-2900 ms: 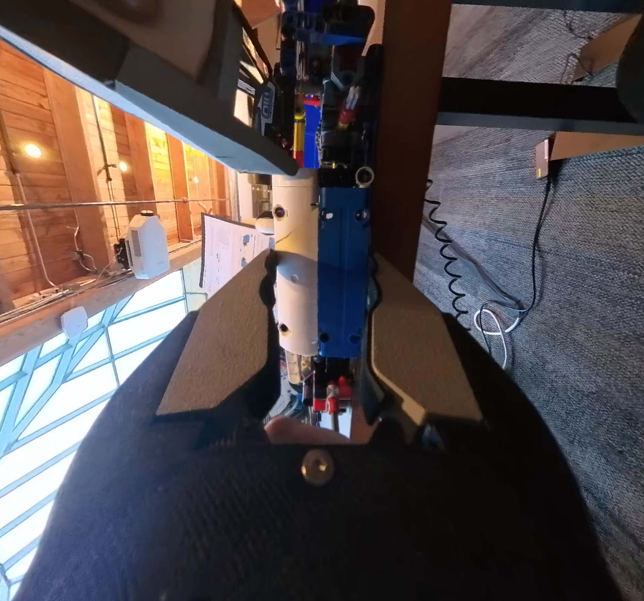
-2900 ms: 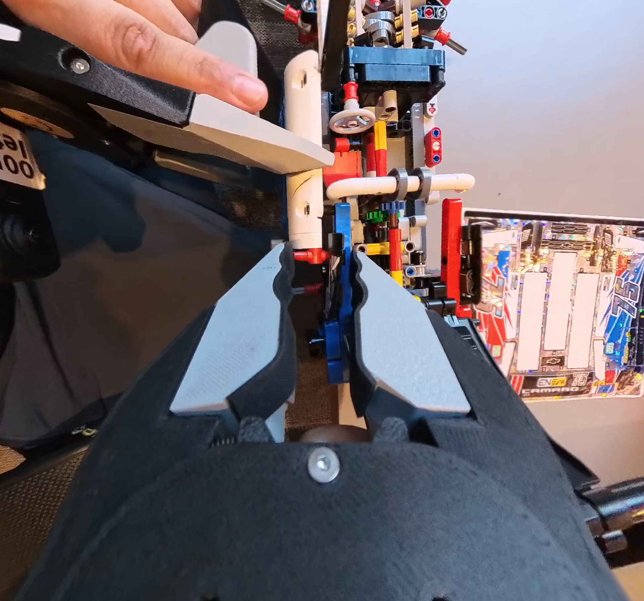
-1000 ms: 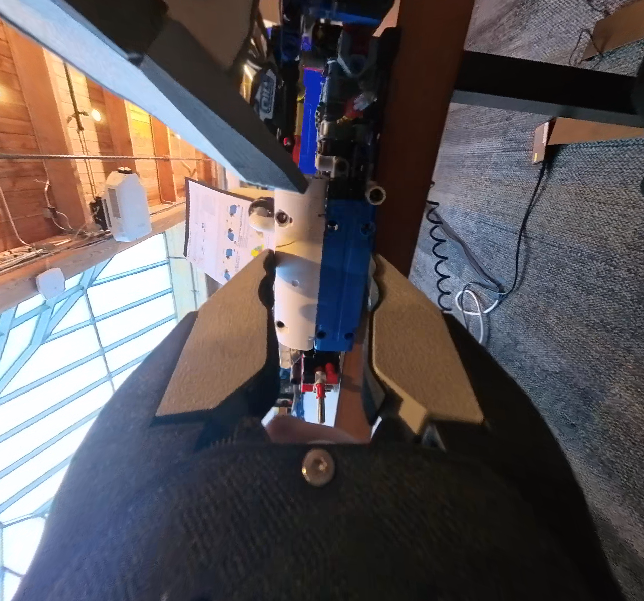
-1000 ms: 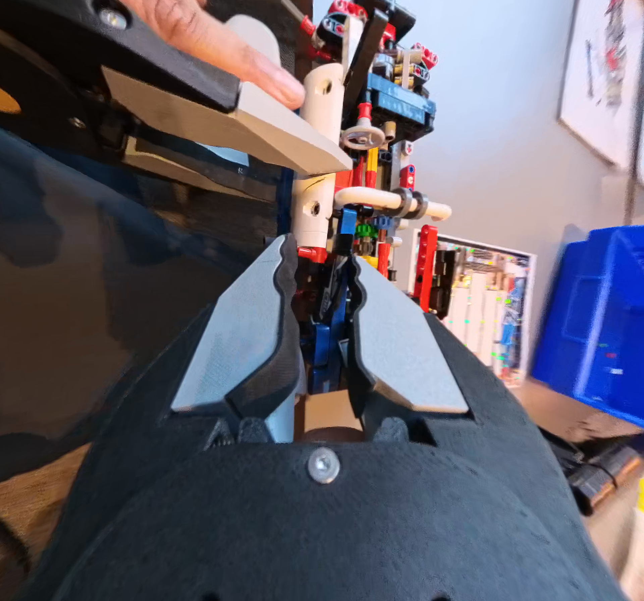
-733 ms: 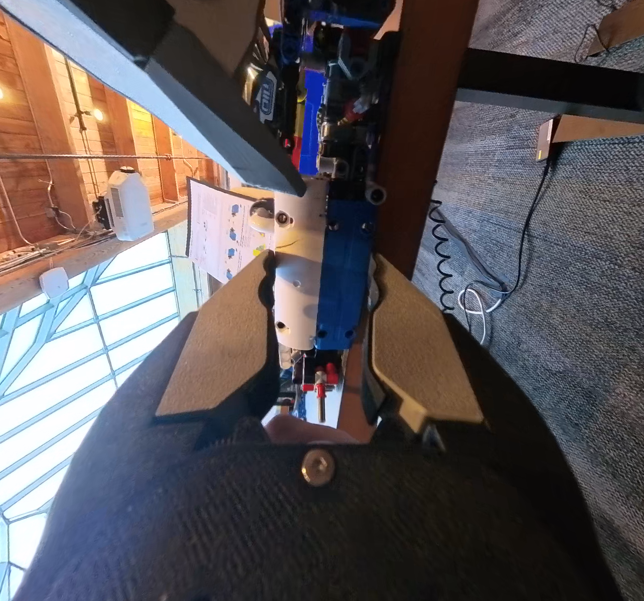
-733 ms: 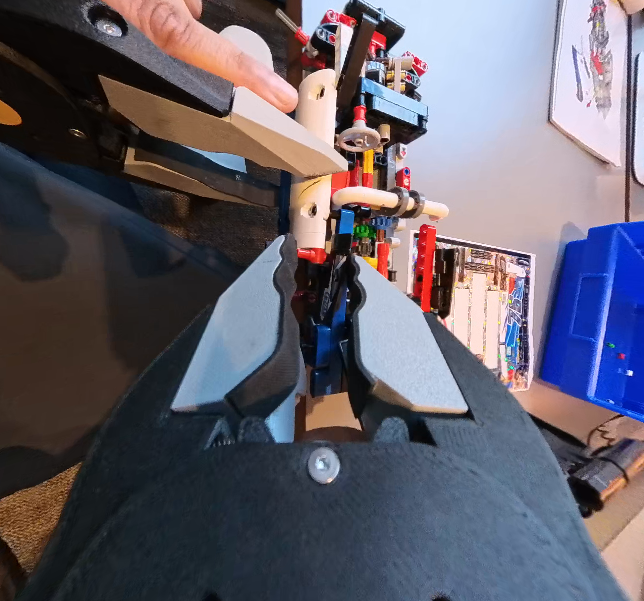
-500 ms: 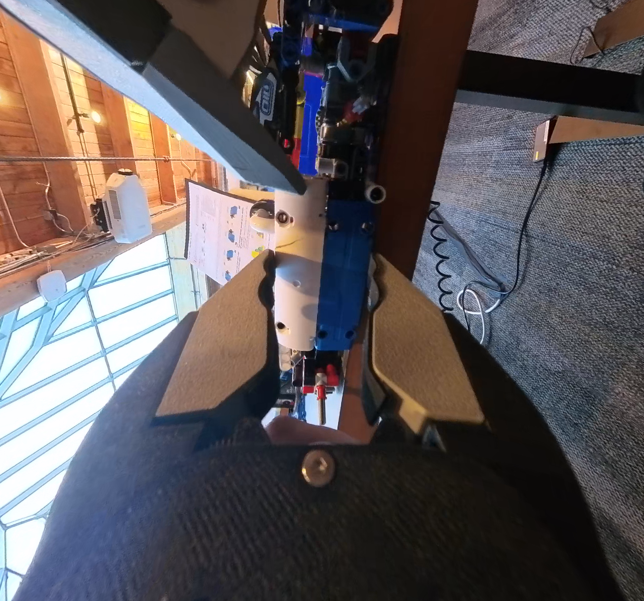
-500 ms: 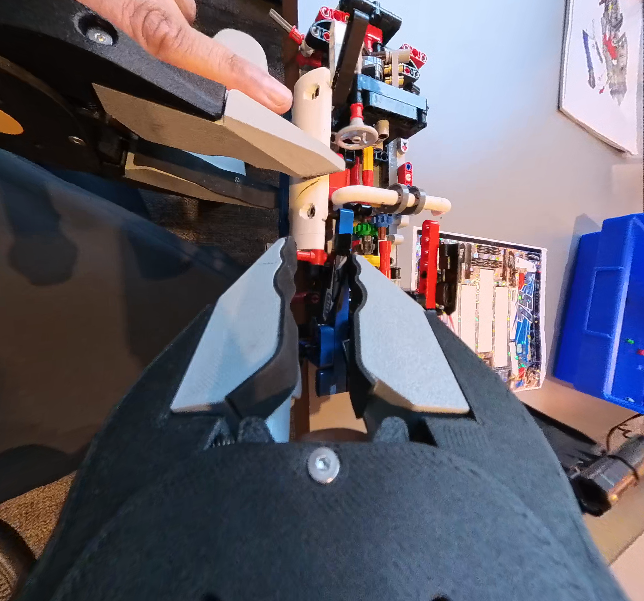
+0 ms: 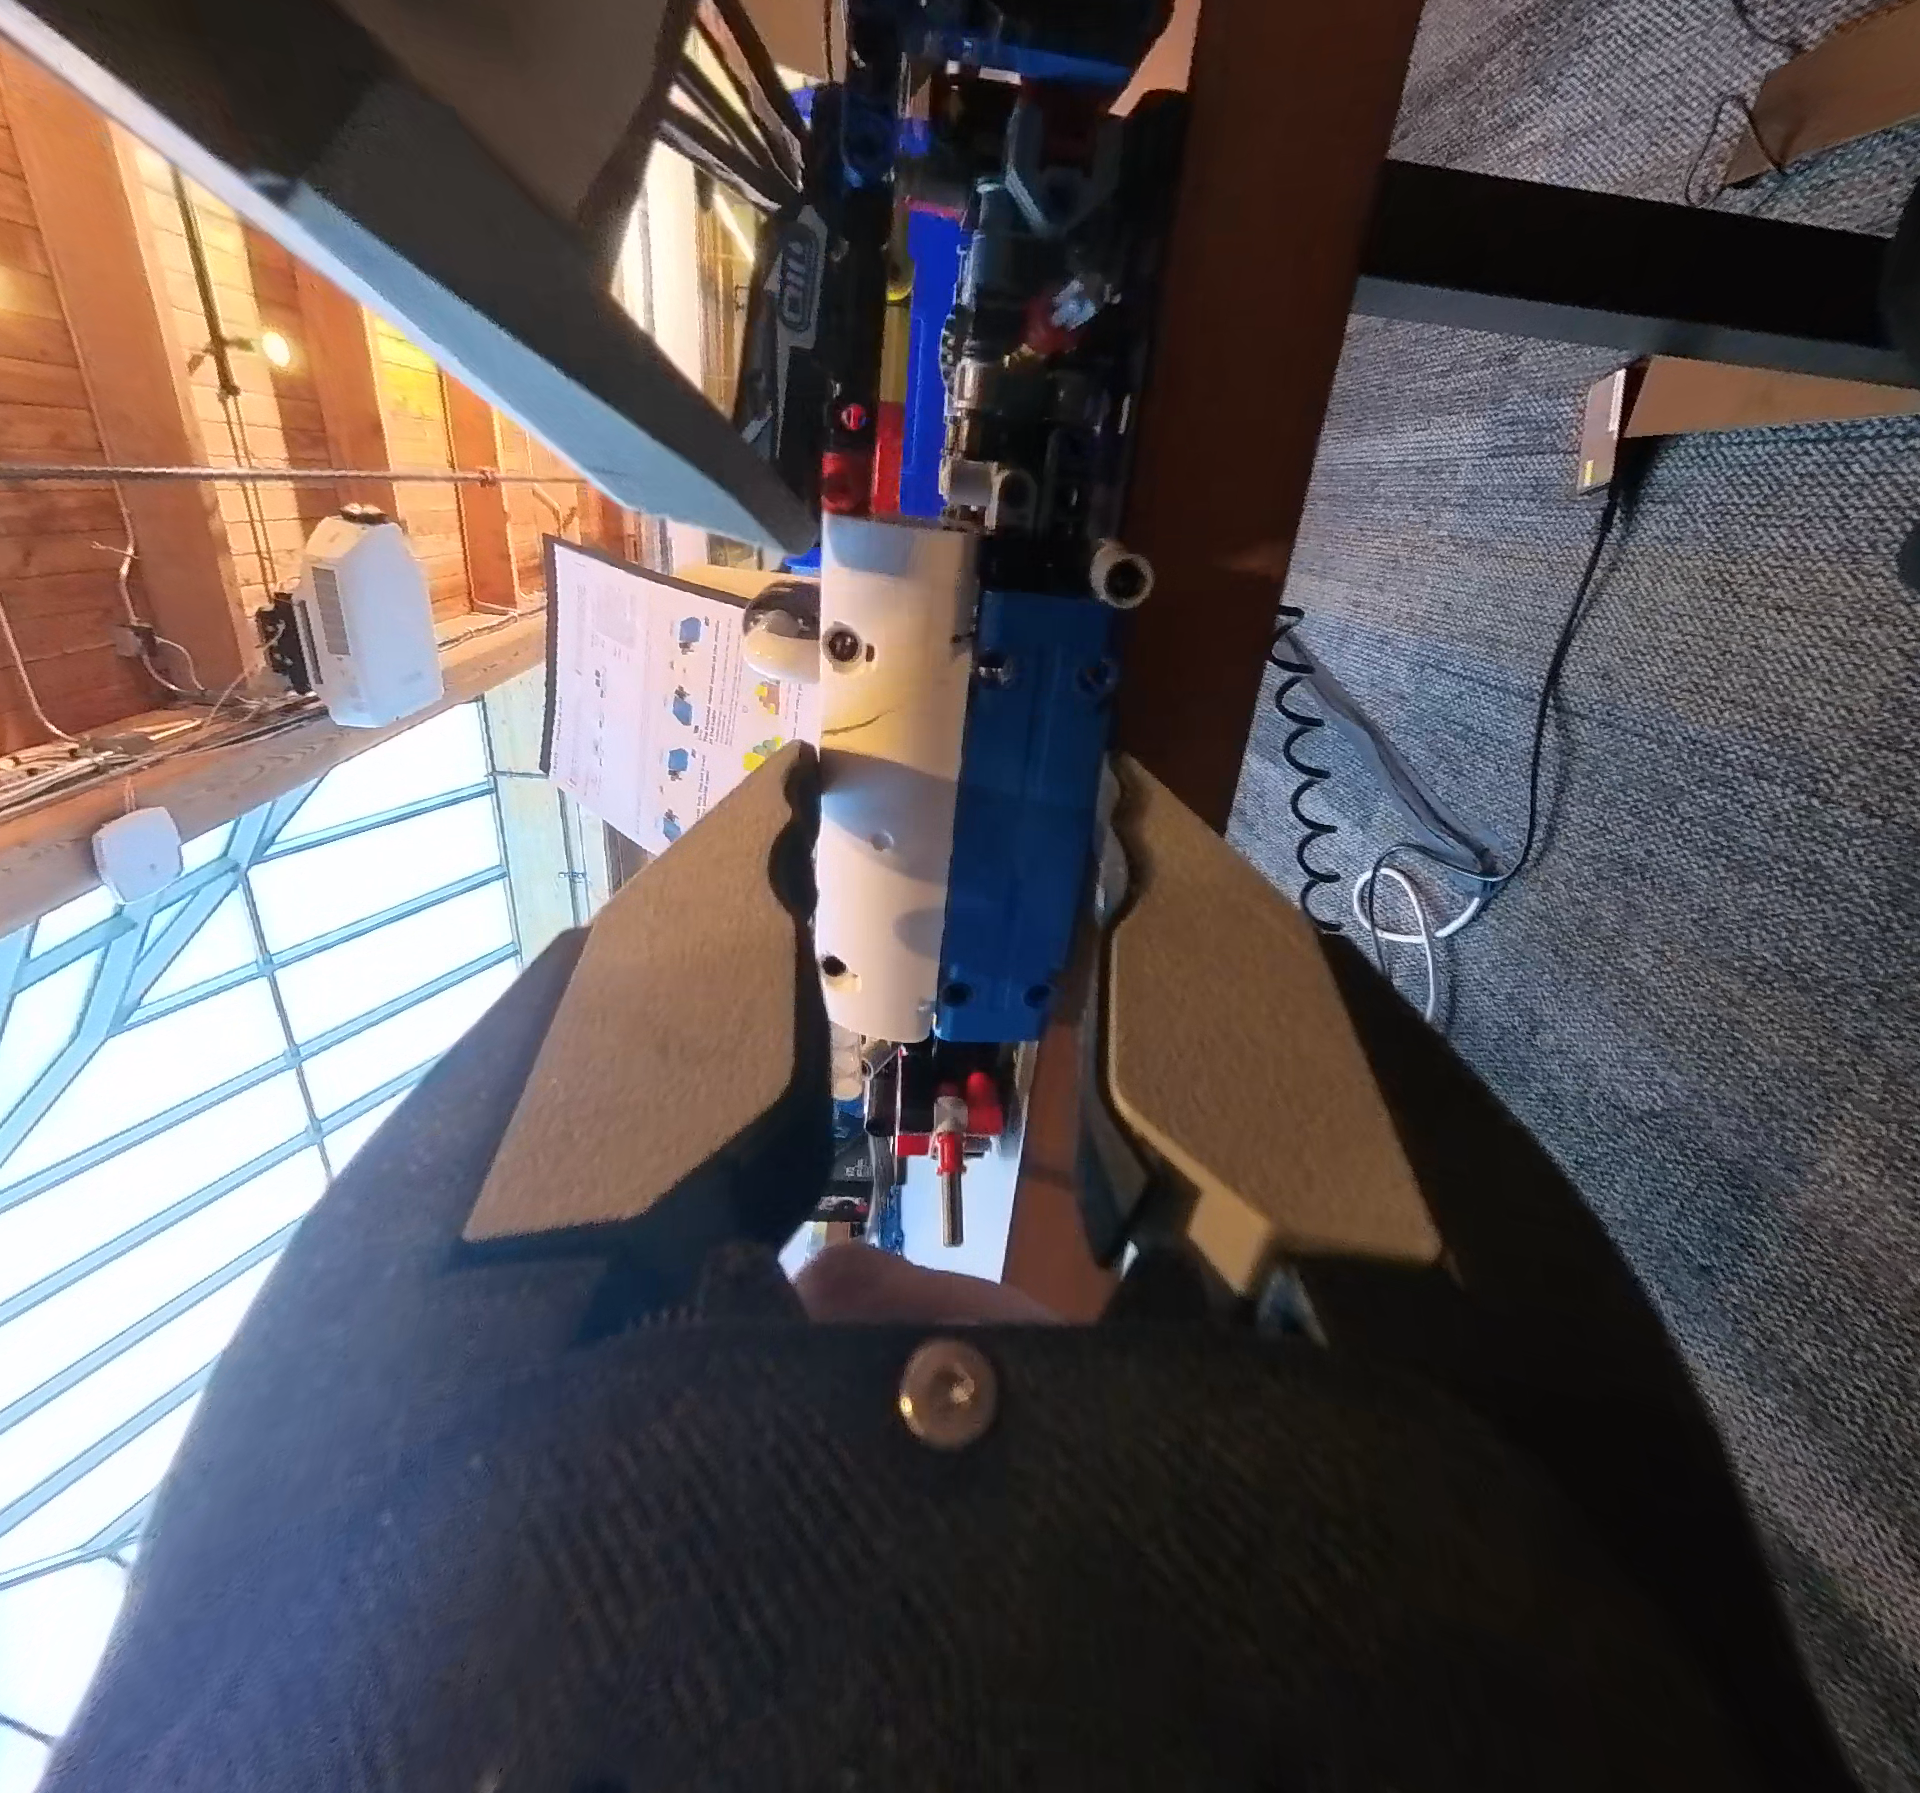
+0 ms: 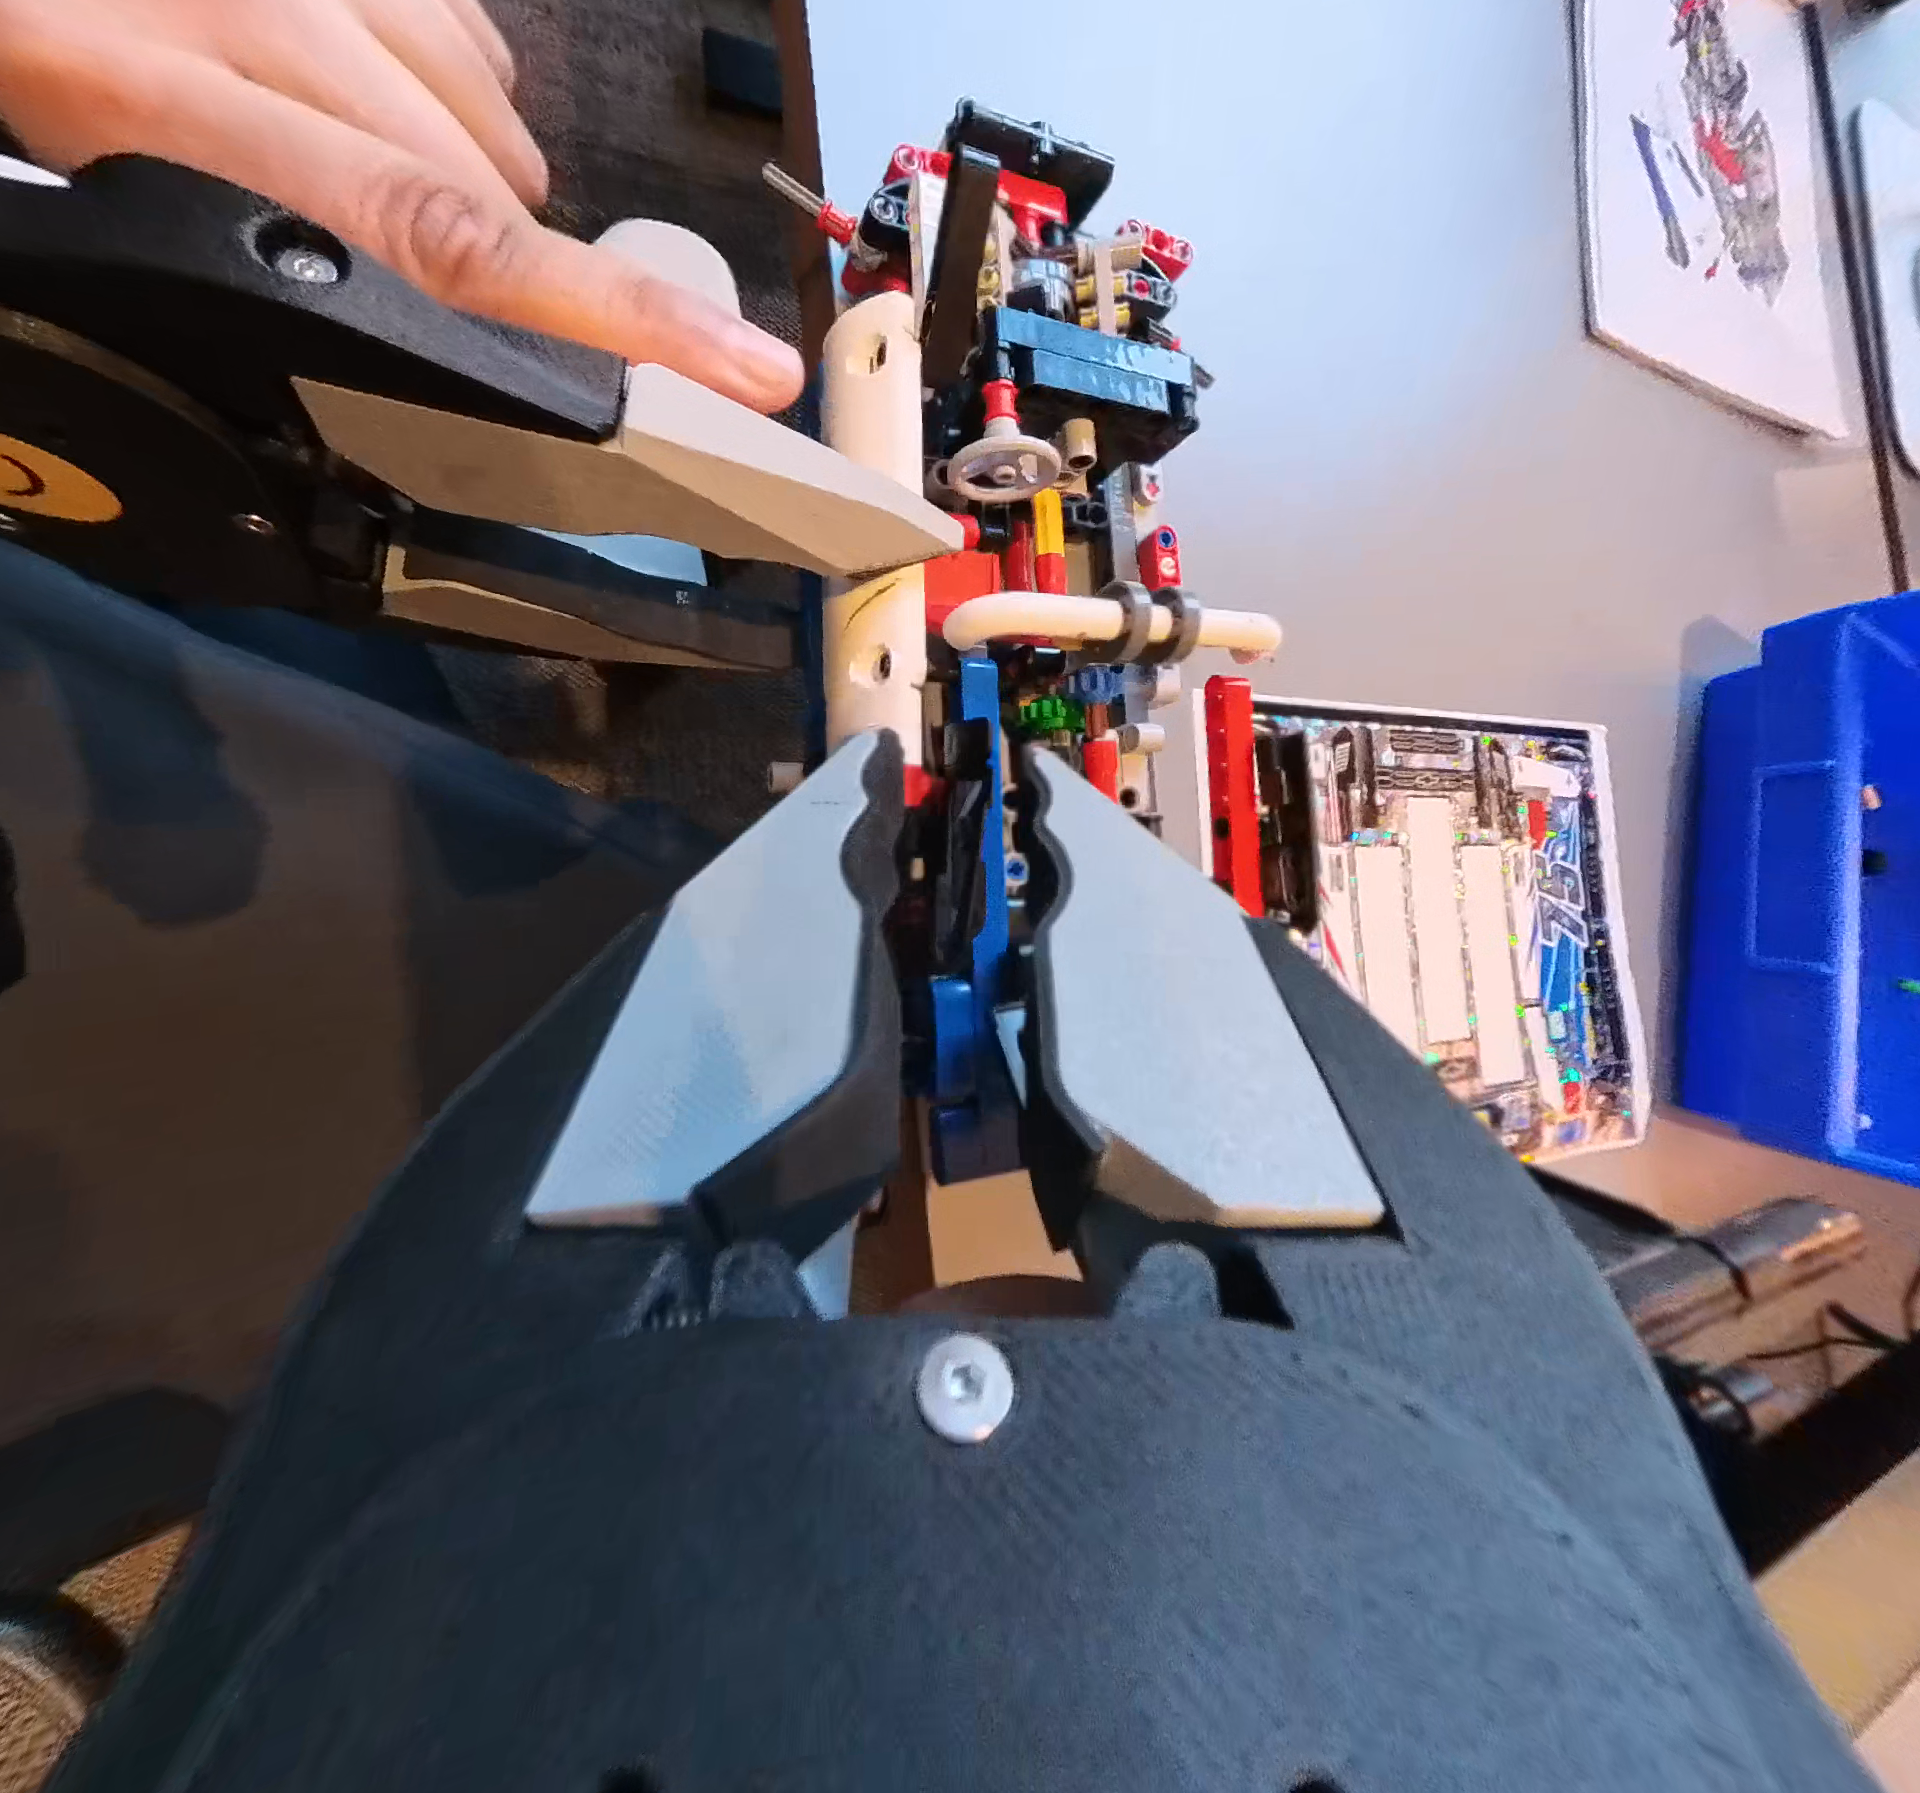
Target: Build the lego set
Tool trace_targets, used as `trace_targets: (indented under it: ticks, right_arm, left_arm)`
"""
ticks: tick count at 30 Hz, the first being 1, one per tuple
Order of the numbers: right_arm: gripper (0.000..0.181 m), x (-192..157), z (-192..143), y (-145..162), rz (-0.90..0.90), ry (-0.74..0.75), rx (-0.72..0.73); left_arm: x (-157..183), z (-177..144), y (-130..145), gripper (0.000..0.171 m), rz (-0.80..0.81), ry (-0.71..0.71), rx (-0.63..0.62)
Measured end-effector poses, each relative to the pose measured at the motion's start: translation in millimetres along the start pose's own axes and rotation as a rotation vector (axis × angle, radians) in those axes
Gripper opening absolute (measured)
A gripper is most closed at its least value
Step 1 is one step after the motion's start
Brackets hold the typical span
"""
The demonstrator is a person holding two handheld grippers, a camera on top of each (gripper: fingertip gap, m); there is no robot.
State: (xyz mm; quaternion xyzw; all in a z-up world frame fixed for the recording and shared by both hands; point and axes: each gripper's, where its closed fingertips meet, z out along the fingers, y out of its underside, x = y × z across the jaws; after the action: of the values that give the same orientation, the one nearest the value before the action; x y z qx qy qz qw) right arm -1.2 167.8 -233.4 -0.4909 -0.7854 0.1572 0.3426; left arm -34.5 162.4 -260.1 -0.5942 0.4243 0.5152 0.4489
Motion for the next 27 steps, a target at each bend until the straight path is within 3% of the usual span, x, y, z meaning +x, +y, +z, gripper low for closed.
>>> trace_targets:
  ticks: [3, 6, 11, 19, 23, 27]
  right_arm:
    - [0.044, -3, -6, 0, 0.053, 0.001, 0.003]
    - [0.049, -1, -17, 0, 0.059, 0.087, 0.012]
    - [0.043, -1, -45, -3, 0.167, 0.221, 0.094]
    - [0.047, -12, -65, -24, 0.205, 0.149, 0.140]
    - [0.055, -31, -57, -21, 0.283, 0.053, 0.091]
    - [0.052, -29, -42, -7, 0.350, 0.110, 0.012]
  left_arm:
    - [0, 0, -1, 0.051, -0.004, 0.000, -0.001]
    - [0, 0, -2, 0.051, -0.002, -0.003, 0.000]
    - [0, 0, -5, 0.051, 0.005, -0.012, 0.010]
    - [0, 0, -8, 0.051, 0.007, -0.019, 0.011]
    - [1, 0, -10, 0.051, 0.006, -0.025, 0.015]
    - [1, 0, -10, 0.051, 0.008, -0.027, 0.021]
